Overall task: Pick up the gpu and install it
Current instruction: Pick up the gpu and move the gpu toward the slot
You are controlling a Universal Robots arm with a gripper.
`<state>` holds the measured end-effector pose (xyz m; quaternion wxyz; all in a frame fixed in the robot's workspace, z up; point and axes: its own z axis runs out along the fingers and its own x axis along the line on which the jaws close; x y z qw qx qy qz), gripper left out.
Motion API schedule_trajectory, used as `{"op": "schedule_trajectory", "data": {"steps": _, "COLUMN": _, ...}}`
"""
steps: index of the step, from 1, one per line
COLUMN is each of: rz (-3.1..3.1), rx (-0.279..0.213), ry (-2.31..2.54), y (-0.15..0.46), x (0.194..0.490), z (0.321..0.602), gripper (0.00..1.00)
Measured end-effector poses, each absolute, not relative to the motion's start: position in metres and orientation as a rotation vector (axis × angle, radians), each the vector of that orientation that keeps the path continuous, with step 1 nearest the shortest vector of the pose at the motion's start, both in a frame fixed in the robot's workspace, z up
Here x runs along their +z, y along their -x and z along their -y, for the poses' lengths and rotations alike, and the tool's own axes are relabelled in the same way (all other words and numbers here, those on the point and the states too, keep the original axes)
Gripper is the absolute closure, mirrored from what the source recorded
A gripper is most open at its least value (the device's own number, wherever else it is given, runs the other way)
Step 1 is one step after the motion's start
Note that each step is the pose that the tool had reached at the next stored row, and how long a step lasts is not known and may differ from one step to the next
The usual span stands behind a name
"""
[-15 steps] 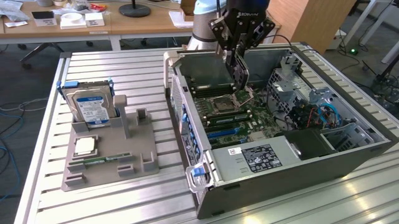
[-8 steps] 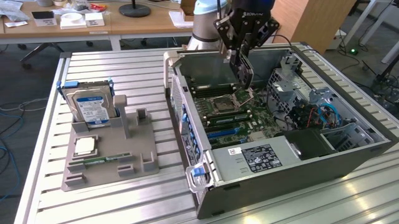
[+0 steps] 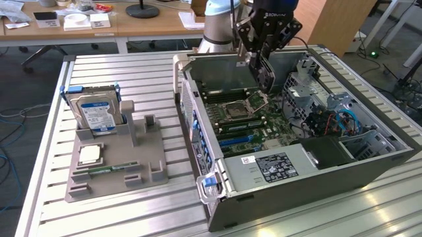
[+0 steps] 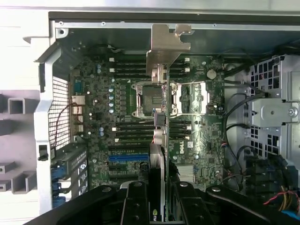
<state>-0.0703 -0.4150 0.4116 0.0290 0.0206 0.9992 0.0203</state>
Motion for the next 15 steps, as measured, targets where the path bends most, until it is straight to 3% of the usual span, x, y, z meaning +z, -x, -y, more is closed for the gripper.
{"op": "schedule_trajectory", "data": {"steps": 15, "rz": -3.082, "rx": 0.063, "ry": -0.064, "y": 0.043, "x": 0.412, "z": 0.414, "gripper": 0.74}}
